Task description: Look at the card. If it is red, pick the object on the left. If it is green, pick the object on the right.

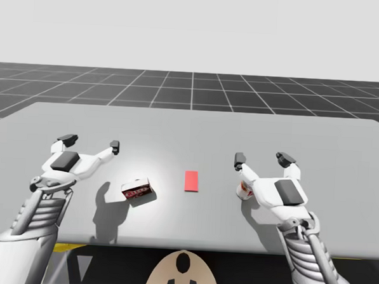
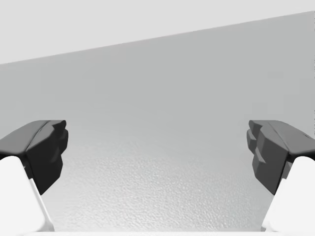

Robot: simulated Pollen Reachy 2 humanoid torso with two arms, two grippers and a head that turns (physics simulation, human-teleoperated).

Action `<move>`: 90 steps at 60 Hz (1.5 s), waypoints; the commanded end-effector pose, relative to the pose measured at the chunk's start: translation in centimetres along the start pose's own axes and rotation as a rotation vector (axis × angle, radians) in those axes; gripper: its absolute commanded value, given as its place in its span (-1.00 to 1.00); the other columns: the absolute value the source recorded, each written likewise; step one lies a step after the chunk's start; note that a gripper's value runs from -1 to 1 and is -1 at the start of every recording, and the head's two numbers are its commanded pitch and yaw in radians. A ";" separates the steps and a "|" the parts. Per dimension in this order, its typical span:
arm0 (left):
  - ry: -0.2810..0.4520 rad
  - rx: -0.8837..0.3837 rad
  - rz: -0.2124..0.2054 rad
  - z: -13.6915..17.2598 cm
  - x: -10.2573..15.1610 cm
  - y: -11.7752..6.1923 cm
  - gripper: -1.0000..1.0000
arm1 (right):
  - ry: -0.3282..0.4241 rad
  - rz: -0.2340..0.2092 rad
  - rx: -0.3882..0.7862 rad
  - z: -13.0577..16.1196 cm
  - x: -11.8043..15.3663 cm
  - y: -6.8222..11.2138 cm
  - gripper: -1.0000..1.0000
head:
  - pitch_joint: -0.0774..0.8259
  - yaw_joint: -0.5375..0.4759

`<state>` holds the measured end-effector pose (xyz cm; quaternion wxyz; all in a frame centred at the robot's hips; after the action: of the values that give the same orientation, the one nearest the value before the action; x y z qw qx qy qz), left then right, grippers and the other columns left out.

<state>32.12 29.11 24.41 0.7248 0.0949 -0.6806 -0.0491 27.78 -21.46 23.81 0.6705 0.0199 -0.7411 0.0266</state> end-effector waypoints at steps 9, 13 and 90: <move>0.000 -0.030 0.028 0.5 0.4 -0.4 -1.00 | 0.004 -0.022 0.000 0.2 -0.1 0.4 -1.00 | 0.80 0.62; 0.003 -0.063 0.070 0.9 0.8 -0.7 -1.00 | 0.007 -0.020 0.001 0.2 -0.2 0.4 -1.00 | 0.81 0.61; 0.230 -0.645 0.071 7.7 -10.2 -0.2 -1.00 | 0.024 -0.004 -0.002 -0.5 -1.0 0.1 -1.00 | 0.77 0.63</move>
<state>22.41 31.41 15.47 0.7892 -0.1513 -0.5582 -0.2063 28.33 -21.66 22.99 0.6785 0.0145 -0.7338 0.0297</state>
